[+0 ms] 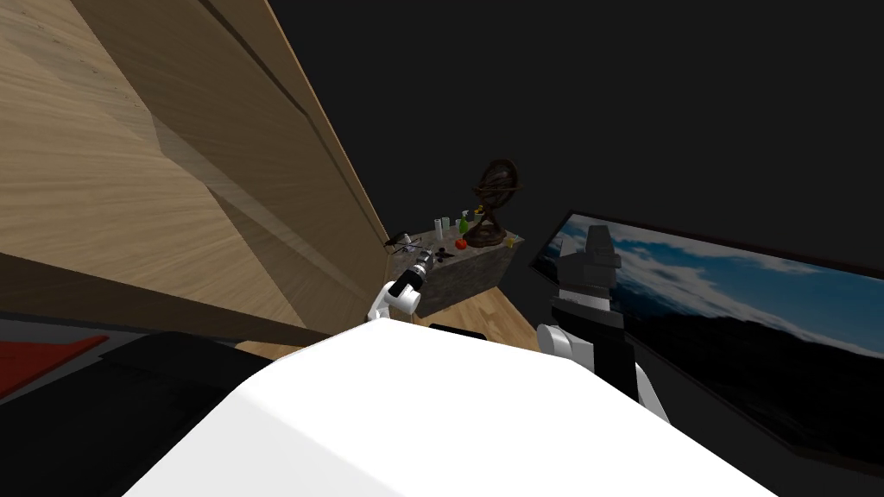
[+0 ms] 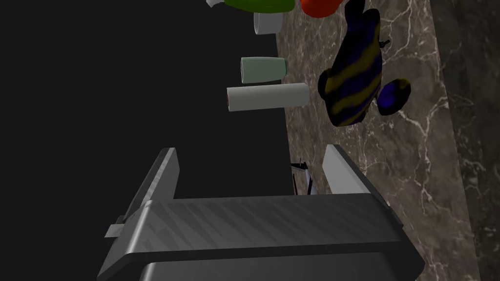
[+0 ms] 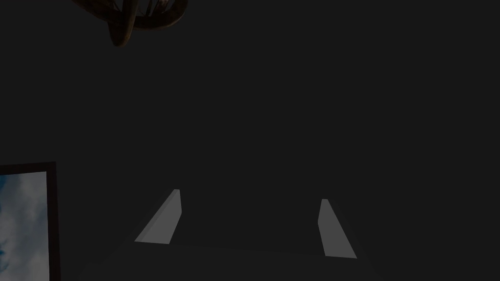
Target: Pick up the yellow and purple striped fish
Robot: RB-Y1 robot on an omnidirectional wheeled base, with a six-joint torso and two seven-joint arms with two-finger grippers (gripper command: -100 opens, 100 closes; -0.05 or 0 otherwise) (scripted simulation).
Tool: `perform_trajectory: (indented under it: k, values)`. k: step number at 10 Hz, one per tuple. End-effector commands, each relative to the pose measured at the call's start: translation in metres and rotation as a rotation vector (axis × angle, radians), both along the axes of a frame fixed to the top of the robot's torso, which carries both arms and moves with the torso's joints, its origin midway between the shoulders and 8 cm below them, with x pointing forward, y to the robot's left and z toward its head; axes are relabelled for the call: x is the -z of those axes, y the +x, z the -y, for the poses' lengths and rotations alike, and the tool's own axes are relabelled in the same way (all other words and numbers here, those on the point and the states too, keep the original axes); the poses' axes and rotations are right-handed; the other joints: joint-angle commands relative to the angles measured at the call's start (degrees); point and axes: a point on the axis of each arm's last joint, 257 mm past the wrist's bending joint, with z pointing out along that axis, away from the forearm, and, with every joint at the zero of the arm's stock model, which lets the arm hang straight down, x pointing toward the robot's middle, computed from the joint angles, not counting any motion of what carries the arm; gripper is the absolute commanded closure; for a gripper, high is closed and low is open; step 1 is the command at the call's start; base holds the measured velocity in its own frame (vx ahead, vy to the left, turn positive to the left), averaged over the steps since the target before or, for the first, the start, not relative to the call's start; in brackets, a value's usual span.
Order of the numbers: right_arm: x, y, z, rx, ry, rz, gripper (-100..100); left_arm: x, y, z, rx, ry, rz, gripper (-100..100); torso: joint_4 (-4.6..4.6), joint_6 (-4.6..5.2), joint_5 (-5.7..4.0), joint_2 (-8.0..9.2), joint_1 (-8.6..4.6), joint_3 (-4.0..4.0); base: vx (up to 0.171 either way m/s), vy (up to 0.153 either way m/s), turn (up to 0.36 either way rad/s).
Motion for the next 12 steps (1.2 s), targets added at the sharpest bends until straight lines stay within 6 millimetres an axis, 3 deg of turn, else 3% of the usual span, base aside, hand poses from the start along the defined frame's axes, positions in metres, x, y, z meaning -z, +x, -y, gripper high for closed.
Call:
perform_trajectory:
  k: [1, 12]
  values:
    - [0.0, 0.0, 0.0, 0.0, 0.0, 0.0, 0, 0.01, 0.0, 0.002, -0.002, 0.0, -0.044, -100, 0.0, 0.0, 0.0, 0.0, 0.0, 0.0, 0.014, 0.025, -0.048]
    - [0.0, 0.0, 0.0, 0.0, 0.0, 0.0, 0, 0.058, 0.002, 0.012, -0.026, 0.003, -0.29, -100, -0.01, -0.01, -0.02, -0.03, -0.08, -0.02, 0.018, 0.013, -0.055]
